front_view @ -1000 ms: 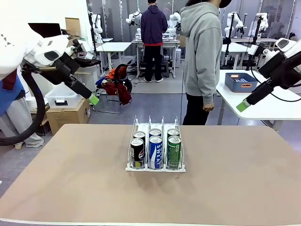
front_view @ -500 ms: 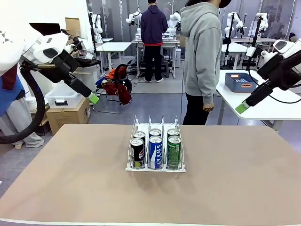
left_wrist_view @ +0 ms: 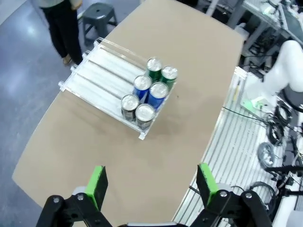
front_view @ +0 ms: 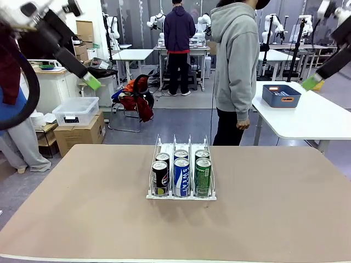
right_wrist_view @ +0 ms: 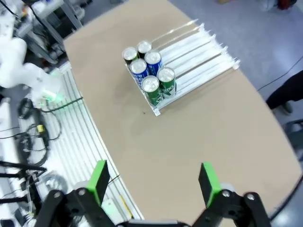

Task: Fill the beverage cans into the dispenser.
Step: Pick up the Sprite handed by the human.

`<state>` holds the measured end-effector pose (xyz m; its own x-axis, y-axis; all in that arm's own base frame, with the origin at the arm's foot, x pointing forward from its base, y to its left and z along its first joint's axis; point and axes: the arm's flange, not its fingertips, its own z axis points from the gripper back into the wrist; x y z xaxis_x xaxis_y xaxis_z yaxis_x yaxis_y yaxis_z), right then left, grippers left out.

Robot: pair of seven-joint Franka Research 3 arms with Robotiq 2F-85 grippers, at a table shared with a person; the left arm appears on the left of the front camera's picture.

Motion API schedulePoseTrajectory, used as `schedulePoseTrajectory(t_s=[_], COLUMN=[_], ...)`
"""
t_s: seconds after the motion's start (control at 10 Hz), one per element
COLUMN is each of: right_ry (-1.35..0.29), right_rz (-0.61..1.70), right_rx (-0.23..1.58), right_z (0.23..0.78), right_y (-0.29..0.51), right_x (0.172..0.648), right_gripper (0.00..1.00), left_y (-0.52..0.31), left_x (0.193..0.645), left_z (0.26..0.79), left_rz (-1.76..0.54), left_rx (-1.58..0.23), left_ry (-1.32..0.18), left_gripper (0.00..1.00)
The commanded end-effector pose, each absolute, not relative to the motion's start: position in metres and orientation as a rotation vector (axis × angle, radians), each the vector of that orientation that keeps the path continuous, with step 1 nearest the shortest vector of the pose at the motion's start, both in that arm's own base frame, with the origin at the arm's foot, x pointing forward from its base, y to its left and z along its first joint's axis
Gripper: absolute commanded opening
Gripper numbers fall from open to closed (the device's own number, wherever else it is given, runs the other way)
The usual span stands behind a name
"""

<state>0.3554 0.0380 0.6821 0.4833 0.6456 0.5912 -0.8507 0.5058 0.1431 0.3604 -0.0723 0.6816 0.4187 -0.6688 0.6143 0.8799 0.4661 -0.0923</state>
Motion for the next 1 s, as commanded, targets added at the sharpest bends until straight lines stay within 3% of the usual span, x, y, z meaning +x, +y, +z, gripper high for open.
schedulePoseTrajectory(t_s=[0.0,0.4,0.8,0.9], right_ry=[-0.530,-0.657,-0.768,-0.715], right_rz=[0.934,0.911,0.891,0.884], right_rx=[0.460,0.448,0.423,0.434], right_z=[0.709,0.761,0.764,0.778], right_y=[0.028,0.006,0.007,0.001], right_x=[0.362,0.362,0.360,0.358], right_gripper=[1.00,1.00,1.00,1.00], left_y=[-0.064,-0.054,-0.044,-0.045], left_x=[0.368,0.341,0.336,0.338], left_z=[0.702,0.728,0.723,0.739], left_rz=[-1.065,-1.131,-1.108,-1.130], left_rx=[-0.497,-0.493,-0.466,-0.491], left_ry=[-0.562,-0.645,-0.827,-0.734], left_gripper=[1.00,1.00,1.00,1.00])
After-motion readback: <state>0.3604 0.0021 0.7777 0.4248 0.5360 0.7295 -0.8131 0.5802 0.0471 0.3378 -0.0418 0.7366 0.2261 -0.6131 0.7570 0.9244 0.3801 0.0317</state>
